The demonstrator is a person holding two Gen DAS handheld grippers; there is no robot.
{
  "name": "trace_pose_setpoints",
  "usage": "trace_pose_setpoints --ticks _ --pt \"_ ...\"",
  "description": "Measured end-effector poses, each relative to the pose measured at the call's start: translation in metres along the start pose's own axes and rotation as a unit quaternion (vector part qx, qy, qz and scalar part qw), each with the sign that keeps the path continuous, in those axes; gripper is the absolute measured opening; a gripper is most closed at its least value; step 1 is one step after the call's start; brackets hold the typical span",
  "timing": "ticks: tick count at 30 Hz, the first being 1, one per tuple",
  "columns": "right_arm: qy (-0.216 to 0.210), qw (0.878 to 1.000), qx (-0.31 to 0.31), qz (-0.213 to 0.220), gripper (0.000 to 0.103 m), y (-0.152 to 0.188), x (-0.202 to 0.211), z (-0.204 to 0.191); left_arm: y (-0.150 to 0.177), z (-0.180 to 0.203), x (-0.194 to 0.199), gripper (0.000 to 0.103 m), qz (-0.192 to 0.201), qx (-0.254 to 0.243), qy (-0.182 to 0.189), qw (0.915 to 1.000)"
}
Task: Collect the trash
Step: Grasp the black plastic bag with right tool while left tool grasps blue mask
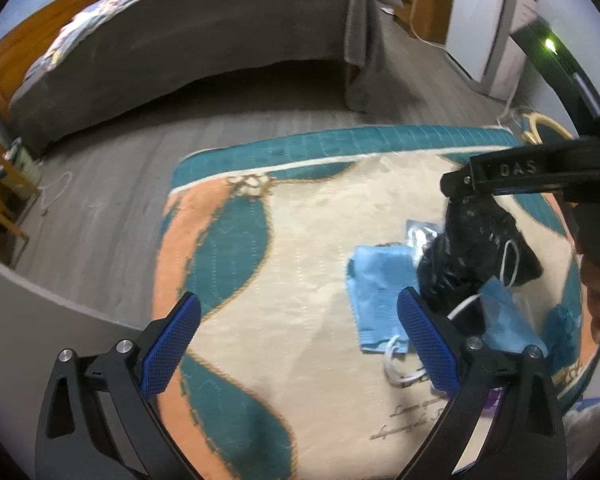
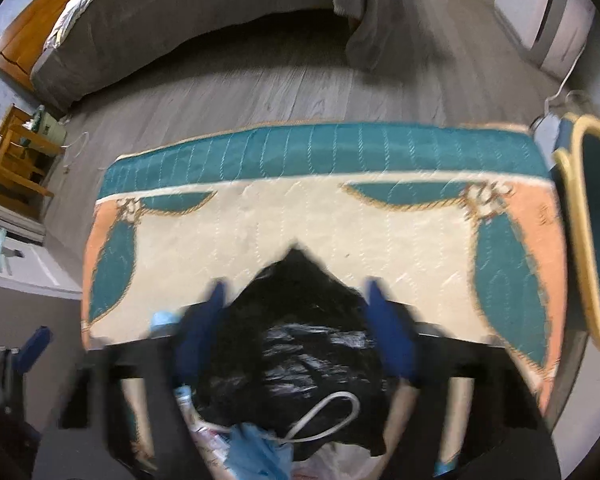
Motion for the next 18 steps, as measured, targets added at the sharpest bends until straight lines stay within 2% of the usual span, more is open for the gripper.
trace_pose_setpoints --ticks 1,2,3,4,9,11,15,18 --pt "-0.01 1.0 -0.003 -0.004 0.025 0.001 0.0 0.0 0.0 0.004 -0.003 0.096 -0.002 -0.004 0.002 1.0" --pt "-0.012 1.0 -0.003 -0.006 0.02 0.001 0.002 0.0 0.001 0.009 -0.007 0.095 -0.006 -0.011 0.006 0.9999" --pt "-0.012 1.0 -0.001 -0.003 0.005 0.001 0.005 0.0 0.001 0.012 -0.009 0.095 -0.007 -0.014 0.009 0.9998" --pt "-0.012 1.0 0.003 0.002 0.002 0.0 0.01 -0.001 0.0 0.016 -0.013 0.095 -0.01 -0.017 0.013 0.9997" --pt "-0.027 0.999 0.01 0.033 0.001 -0.007 0.037 0.002 0.0 0.029 -0.034 0.078 -0.032 -0.012 0.034 0.9988" --pt "-0.033 0.999 0.007 0.041 0.0 -0.008 0.046 0.004 0.002 0.031 -0.044 0.066 -0.044 -0.009 0.035 0.9984" --pt "-0.024 0.997 0.018 0.065 0.0 -0.014 0.066 0.008 0.007 0.036 -0.06 0.049 -0.07 -0.007 0.039 0.9967" --pt "-0.015 0.996 0.024 0.081 0.0 -0.016 0.08 0.014 0.006 0.038 -0.06 0.035 -0.067 -0.008 0.048 0.9965"
Point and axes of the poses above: each gripper's, at about its wrist camera, not at the fingertips, and x roughly against the way its jaws point, z to its right, y to its underside, the point moved 5 cm from there along -x, roughly the way its jaws point, and after that the axes turned 2 degrees about -y, right-handed, at the moved point
